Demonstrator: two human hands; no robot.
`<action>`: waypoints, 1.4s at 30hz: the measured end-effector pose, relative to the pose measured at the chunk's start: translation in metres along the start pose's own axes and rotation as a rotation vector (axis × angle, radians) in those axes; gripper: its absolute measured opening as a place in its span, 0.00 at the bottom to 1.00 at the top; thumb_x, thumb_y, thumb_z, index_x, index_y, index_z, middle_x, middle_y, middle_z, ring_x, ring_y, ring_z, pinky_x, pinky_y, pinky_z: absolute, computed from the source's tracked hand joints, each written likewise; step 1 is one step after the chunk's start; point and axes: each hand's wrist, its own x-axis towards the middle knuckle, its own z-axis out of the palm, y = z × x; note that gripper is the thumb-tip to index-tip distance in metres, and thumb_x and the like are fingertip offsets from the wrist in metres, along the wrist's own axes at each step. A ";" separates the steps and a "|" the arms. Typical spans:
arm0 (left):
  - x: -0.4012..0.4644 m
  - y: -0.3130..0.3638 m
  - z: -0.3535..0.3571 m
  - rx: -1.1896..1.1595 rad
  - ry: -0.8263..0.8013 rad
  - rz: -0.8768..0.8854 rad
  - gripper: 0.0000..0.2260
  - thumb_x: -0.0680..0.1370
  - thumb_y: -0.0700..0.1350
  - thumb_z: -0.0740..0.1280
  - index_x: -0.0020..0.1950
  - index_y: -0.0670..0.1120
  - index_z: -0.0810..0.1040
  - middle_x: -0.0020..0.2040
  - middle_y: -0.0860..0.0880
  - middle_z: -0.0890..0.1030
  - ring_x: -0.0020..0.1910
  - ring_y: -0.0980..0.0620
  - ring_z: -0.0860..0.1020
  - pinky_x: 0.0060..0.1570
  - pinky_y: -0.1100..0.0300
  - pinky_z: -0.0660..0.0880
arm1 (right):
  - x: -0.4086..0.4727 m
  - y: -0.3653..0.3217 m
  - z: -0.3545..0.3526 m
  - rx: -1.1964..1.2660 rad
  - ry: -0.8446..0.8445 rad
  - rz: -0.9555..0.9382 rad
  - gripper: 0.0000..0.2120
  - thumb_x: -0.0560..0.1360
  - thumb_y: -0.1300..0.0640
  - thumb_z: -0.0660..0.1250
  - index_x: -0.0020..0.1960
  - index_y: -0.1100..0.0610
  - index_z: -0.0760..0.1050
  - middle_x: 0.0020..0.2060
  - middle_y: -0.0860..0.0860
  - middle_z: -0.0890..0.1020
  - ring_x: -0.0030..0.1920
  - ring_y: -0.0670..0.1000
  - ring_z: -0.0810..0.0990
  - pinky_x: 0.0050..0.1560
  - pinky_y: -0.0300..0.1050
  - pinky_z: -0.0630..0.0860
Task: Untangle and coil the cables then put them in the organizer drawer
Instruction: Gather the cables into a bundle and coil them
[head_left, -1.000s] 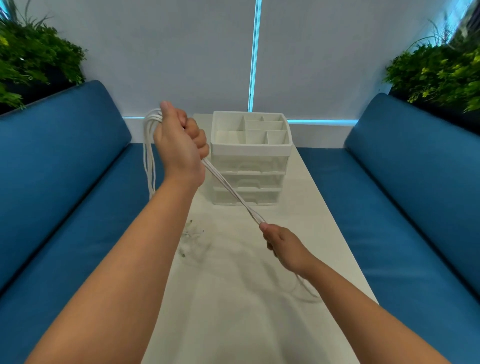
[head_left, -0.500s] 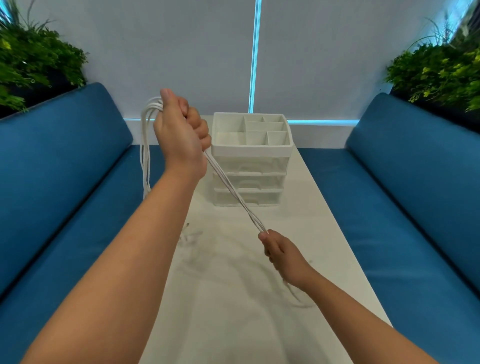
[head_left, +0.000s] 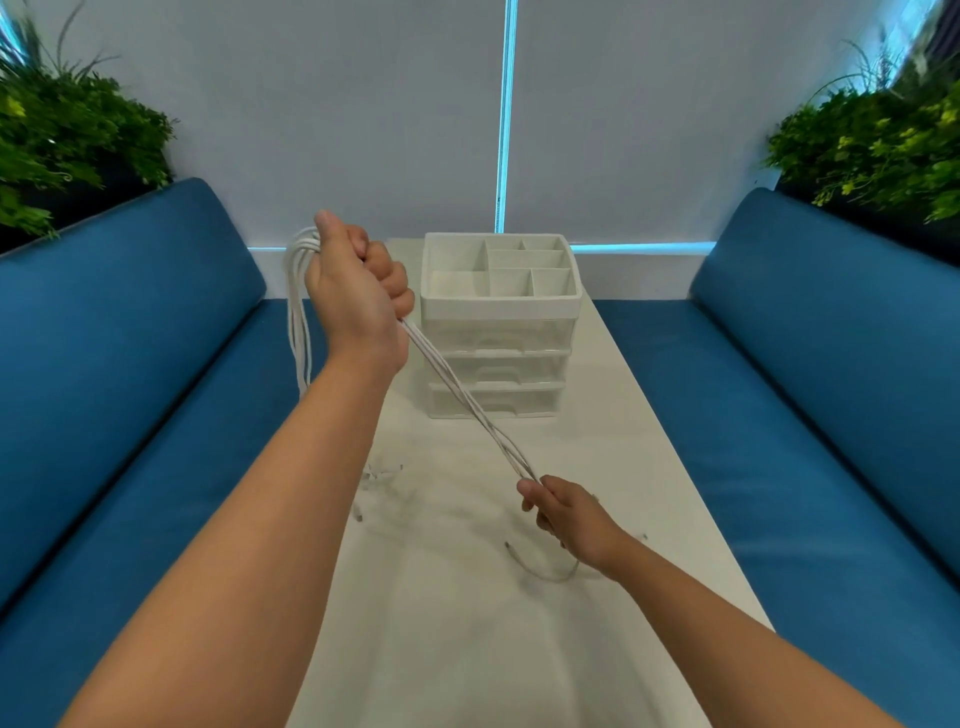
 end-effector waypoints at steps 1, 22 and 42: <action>0.002 0.002 -0.001 0.004 0.007 0.013 0.20 0.85 0.54 0.51 0.34 0.49 0.62 0.27 0.53 0.58 0.25 0.56 0.52 0.21 0.65 0.51 | -0.002 0.003 -0.001 0.029 -0.007 -0.002 0.17 0.79 0.44 0.62 0.39 0.55 0.70 0.28 0.42 0.70 0.28 0.42 0.68 0.34 0.37 0.65; 0.014 0.000 -0.019 -0.046 0.149 -0.001 0.20 0.85 0.53 0.53 0.33 0.50 0.60 0.28 0.52 0.58 0.26 0.54 0.52 0.22 0.64 0.50 | -0.017 0.014 -0.025 0.068 -0.060 0.084 0.21 0.80 0.43 0.59 0.35 0.56 0.68 0.27 0.45 0.68 0.29 0.45 0.65 0.32 0.33 0.66; 0.002 0.002 0.011 -0.199 0.112 -0.063 0.21 0.85 0.54 0.52 0.34 0.49 0.62 0.28 0.52 0.58 0.26 0.55 0.53 0.21 0.63 0.50 | 0.007 0.025 -0.020 -0.191 0.120 0.105 0.20 0.80 0.43 0.59 0.37 0.54 0.76 0.27 0.44 0.72 0.29 0.46 0.69 0.33 0.39 0.65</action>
